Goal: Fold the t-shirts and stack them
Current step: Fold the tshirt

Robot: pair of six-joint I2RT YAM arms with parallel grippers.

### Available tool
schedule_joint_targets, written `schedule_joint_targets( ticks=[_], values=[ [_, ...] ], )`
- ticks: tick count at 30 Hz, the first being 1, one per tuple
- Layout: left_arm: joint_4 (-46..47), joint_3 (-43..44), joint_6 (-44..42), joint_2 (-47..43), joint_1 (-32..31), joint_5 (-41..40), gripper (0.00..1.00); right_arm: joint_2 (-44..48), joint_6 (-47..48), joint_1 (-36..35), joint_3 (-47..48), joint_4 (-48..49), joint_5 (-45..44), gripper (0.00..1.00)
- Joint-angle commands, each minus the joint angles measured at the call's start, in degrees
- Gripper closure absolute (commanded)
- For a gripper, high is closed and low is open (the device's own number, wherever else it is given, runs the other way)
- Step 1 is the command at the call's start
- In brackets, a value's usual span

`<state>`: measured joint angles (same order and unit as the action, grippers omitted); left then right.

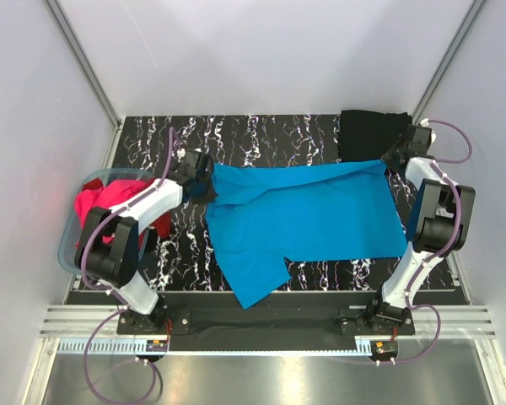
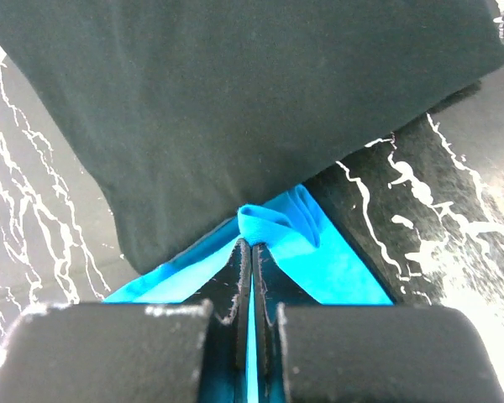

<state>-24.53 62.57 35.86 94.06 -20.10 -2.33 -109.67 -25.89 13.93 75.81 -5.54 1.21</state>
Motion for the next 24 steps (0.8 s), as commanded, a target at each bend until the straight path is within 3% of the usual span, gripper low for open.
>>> schedule_joint_targets(
  ticks=[1, 8, 19, 23, 24],
  values=[
    [-1.0, -1.4, 0.2, -4.4, -0.1, -3.6, 1.0, 3.7, 0.8, 0.4, -0.8, -1.6, -1.3, 1.0],
    [-2.4, -4.1, -1.4, -5.8, -0.1, -6.0, 1.0, 1.4, 1.5, 0.4, -0.8, -5.3, -5.6, 1.0],
    [-2.1, -8.5, -1.4, -5.8, -2.1, -1.1, 1.0, -0.4, 0.9, 0.4, 0.4, -8.7, -7.4, 0.99],
    [-2.2, -9.8, -1.7, -7.0, -3.8, 1.8, 0.79, -0.8, -0.4, 0.4, 3.7, -15.3, -10.9, 0.89],
    [-2.1, -10.3, -1.6, -7.8, -4.1, 1.6, 0.67, -0.6, -0.8, 0.5, 4.3, -16.9, -11.8, 0.84]
  ],
)
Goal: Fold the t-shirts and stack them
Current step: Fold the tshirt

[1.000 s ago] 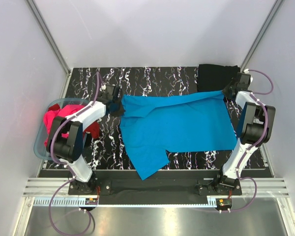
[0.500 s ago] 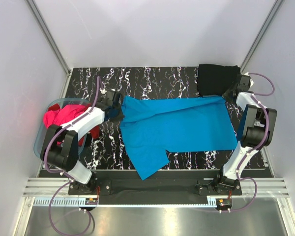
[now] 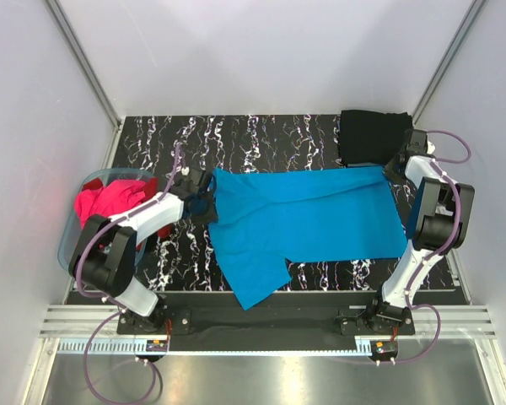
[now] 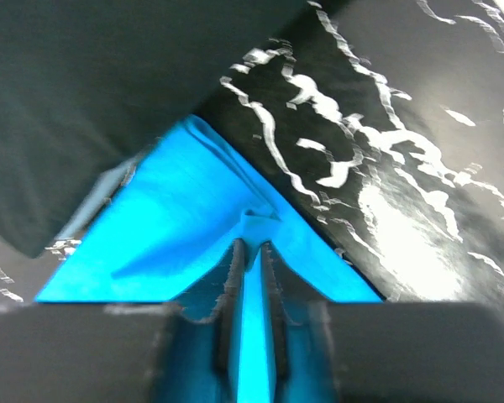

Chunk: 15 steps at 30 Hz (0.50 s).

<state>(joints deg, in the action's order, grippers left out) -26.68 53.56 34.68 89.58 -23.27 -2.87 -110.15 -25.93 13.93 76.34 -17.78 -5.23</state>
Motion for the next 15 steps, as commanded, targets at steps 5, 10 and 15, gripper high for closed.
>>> schedule_joint_targets(
  ticks=[5, 10, 15],
  values=[
    [-0.1, -0.4, -1.3, -9.0, -1.2, 1.3, 0.55, 3.3, -3.3, 0.7, 6.2, -13.5, -5.7, 0.72],
    [-0.6, 7.7, -1.6, -4.2, 1.4, -1.0, 0.52, 7.8, -4.6, 0.6, 4.9, -17.0, -2.7, 0.69],
    [-0.2, 18.7, -2.2, 9.1, 4.6, 1.8, 0.53, 9.2, -5.7, 0.6, 2.2, -16.6, -1.3, 0.68]
  ],
)
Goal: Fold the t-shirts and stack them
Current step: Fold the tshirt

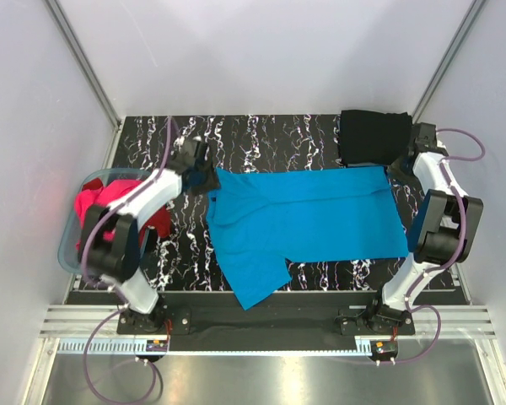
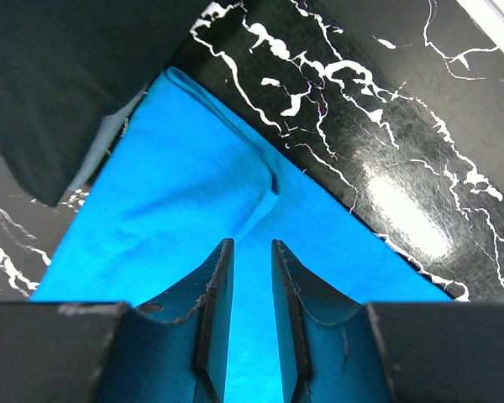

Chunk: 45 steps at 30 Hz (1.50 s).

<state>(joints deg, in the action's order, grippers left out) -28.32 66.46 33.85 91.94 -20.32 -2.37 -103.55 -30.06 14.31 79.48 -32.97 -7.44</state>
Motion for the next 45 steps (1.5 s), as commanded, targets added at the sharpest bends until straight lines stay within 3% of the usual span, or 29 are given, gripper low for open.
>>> schedule_joint_targets(
  ticks=[1, 4, 6, 9, 17, 25, 29, 35, 40, 45],
  values=[
    [1.3, 7.6, -1.5, 9.3, 2.6, 1.9, 0.53, 2.0, -1.4, 0.2, -0.6, -1.4, 0.9, 0.69],
    [0.7, 14.4, -1.2, 16.9, 4.0, 4.2, 0.55, 2.6, -2.9, 0.2, -1.4, 0.2, 0.8, 0.69],
    [-0.2, 18.6, -0.6, 19.8, 4.6, 4.1, 0.56, 2.9, -3.6, 0.2, -4.5, 10.0, 7.2, 0.69],
    [-1.1, 22.9, -0.6, 24.2, 5.4, 3.2, 0.56, -0.7, -3.2, 0.2, -5.3, 15.7, 14.2, 0.71],
    [-6.9, 27.8, 0.5, 32.3, 7.0, -3.0, 0.62, -6.9, -3.5, 2.7, -7.0, 14.5, 3.8, 0.74],
    [-8.4, 30.7, 1.7, 33.7, 7.6, -6.3, 0.63, -5.2, -7.0, 3.2, -8.6, 12.4, 2.5, 0.75],
    [-8.5, 35.9, 1.2, 36.2, 8.5, -5.1, 0.62, -3.2, -10.2, 3.2, -10.6, 12.1, 1.7, 0.75],
    [-8.9, 50.2, -3.7, 41.7, 9.9, 2.1, 0.61, 0.5, -9.8, 3.2, -9.4, 11.6, 4.2, 0.73],
    [-11.2, 48.1, -7.6, 32.7, 9.8, 2.6, 0.57, 5.4, -7.3, 3.2, -3.0, 3.3, 1.4, 0.69],
    [-11.2, 28.2, -9.4, 12.8, 6.0, -0.6, 0.56, 10.0, -6.8, 3.2, -3.8, 0.5, 1.8, 0.69]
  ],
)
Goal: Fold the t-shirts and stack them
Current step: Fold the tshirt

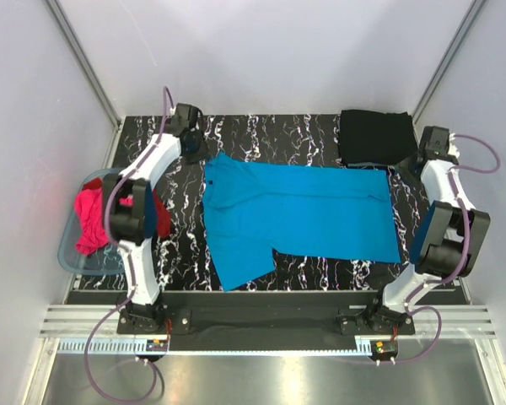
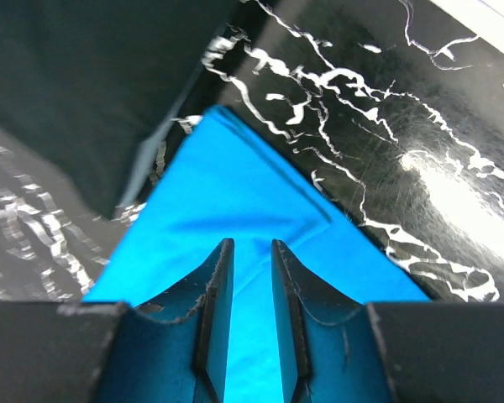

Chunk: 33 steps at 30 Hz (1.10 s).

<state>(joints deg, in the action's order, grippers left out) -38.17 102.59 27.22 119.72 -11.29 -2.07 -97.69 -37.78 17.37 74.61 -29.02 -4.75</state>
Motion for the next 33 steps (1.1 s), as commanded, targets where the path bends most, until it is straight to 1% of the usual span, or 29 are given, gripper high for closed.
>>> schedule_joint_targets(
  ticks=[1, 2, 3, 4, 5, 6, 7, 8, 9, 10, 11, 13, 15, 17, 19, 20, 24, 27, 33],
  values=[
    [-1.1, -11.8, -2.6, -18.0, -4.3, -0.9, 0.56, 4.8, 1.0, 0.1, 0.6, -3.2, 1.3, 0.69],
    [-0.7, -19.1, -2.5, -20.8, -5.9, -1.7, 0.56, 5.3, 0.8, 0.0, 0.1, -3.3, 2.3, 0.69],
    [-0.4, -22.3, -2.8, -26.2, -9.9, -2.3, 0.56, 6.4, 0.4, 0.0, -0.9, -3.2, 3.2, 0.69],
    [-0.5, -25.4, -3.5, -28.3, -12.1, -2.8, 0.56, 6.8, 0.4, 0.0, -1.3, -3.1, 3.8, 0.69],
    [-0.5, -31.2, -3.9, -30.8, -14.4, -3.3, 0.56, 7.4, 0.3, 0.0, -1.7, -3.0, 4.7, 0.69],
    [-1.3, -33.9, -4.5, -33.0, -19.4, -3.6, 0.56, 8.4, 0.3, 0.0, -2.3, -2.8, 4.7, 0.69],
    [-1.8, -36.6, -4.5, -37.3, -22.0, -4.1, 0.56, 9.1, 0.3, 0.0, -2.6, -2.6, 6.1, 0.69],
    [-2.3, -41.4, -4.3, -39.5, -24.6, -4.6, 0.56, 9.7, 0.3, 0.0, -2.9, -2.2, 6.9, 0.69],
    [-2.3, -43.6, -4.1, -41.4, -30.0, -4.4, 0.56, 10.6, 0.3, 0.0, -3.4, -1.8, 7.2, 0.69],
    [-2.3, -45.5, -3.5, -44.7, -32.7, -4.0, 0.56, 11.0, 0.3, 0.0, -3.6, -1.7, 7.7, 0.69],
    [-2.0, -48.2, -3.1, -45.6, -38.3, -3.5, 0.55, 11.3, 0.3, 0.0, -3.8, -1.2, 8.6, 0.69],
    [-1.9, -50.0, -2.2, -46.9, -43.4, -4.3, 0.53, 12.0, 0.1, 0.0, -4.3, -0.9, 10.0, 0.69],
    [-0.9, -51.9, -1.8, -46.9, -48.8, -6.9, 0.52, 12.4, 0.1, 0.0, -4.8, -0.5, 10.7, 0.69],
    [0.2, -52.9, -2.1, -46.0, -50.7, -7.4, 0.5, 12.9, 0.1, 0.0, -5.1, -0.4, 11.8, 0.69],
    [3.0, -53.5, -4.3, -44.6, -53.1, -7.4, 0.49, 13.9, 0.1, 0.0, -5.5, -0.3, 12.2, 0.69],
    [4.3, -53.5, -4.9, -42.4, -53.7, -7.3, 0.49, 14.2, 0.1, 0.0, -5.7, -0.1, 12.1, 0.69],
    [4.7, -52.6, -6.0, -36.2, -55.9, -5.0, 0.51, 15.8, 0.3, 0.0, -6.4, -0.2, 12.0, 0.69],
    [5.3, -53.0, -5.5, -34.6, -56.9, -5.5, 0.51, 16.4, 0.4, 0.0, -6.8, -0.1, 11.3, 0.69],
    [5.9, -54.8, -4.8, -34.5, -57.0, -7.9, 0.51, 16.2, -0.2, 0.0, -6.8, 0.1, 11.8, 0.68]
  ],
)
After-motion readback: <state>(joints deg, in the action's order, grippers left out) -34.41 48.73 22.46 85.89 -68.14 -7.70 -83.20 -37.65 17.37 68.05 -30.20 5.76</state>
